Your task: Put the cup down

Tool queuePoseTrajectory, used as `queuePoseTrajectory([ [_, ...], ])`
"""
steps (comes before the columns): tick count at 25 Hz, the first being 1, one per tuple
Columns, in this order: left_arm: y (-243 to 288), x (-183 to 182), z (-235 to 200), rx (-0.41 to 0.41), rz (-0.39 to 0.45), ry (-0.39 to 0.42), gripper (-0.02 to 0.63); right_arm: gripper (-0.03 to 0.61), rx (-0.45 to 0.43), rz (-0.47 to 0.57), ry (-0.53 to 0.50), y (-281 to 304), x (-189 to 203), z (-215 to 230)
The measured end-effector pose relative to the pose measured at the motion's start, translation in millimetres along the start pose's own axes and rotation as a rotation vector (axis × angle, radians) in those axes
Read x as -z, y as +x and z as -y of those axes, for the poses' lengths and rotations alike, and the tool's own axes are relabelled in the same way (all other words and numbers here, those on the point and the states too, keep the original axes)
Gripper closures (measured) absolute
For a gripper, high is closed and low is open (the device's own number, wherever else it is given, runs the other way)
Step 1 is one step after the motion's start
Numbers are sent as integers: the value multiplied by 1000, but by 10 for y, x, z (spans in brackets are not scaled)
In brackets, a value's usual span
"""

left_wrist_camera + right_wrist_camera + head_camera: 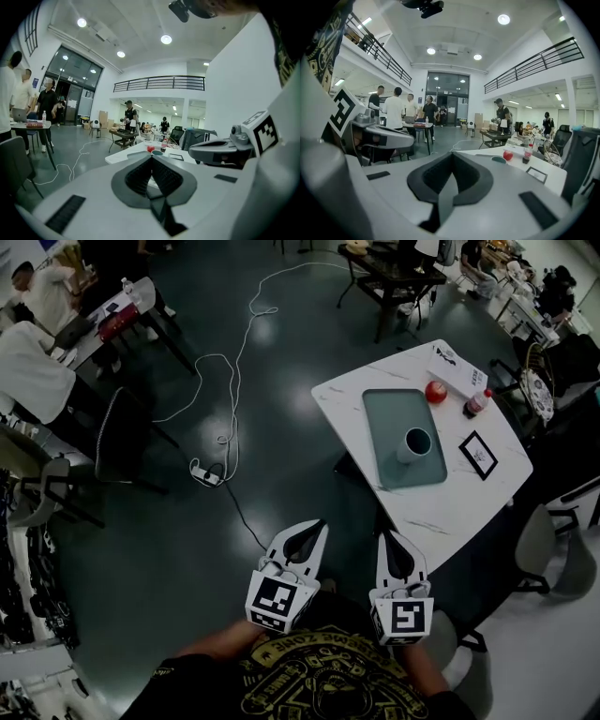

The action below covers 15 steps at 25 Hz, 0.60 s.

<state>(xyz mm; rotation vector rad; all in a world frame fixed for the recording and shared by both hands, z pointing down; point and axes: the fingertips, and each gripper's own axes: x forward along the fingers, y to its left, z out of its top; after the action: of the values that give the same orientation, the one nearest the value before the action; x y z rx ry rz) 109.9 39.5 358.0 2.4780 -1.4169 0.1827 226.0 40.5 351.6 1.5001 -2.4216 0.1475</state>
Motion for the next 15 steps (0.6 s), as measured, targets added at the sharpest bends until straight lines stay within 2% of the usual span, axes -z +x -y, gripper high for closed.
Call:
queuePoseTrajectory([
  [7,-501,230,321,-76,-1,-19,604,572,-86,-30,-2,-550,279,-132],
  [15,-765,314,523,-109,-1,27,604,574,-150,-27,-7,-822,426,-350],
])
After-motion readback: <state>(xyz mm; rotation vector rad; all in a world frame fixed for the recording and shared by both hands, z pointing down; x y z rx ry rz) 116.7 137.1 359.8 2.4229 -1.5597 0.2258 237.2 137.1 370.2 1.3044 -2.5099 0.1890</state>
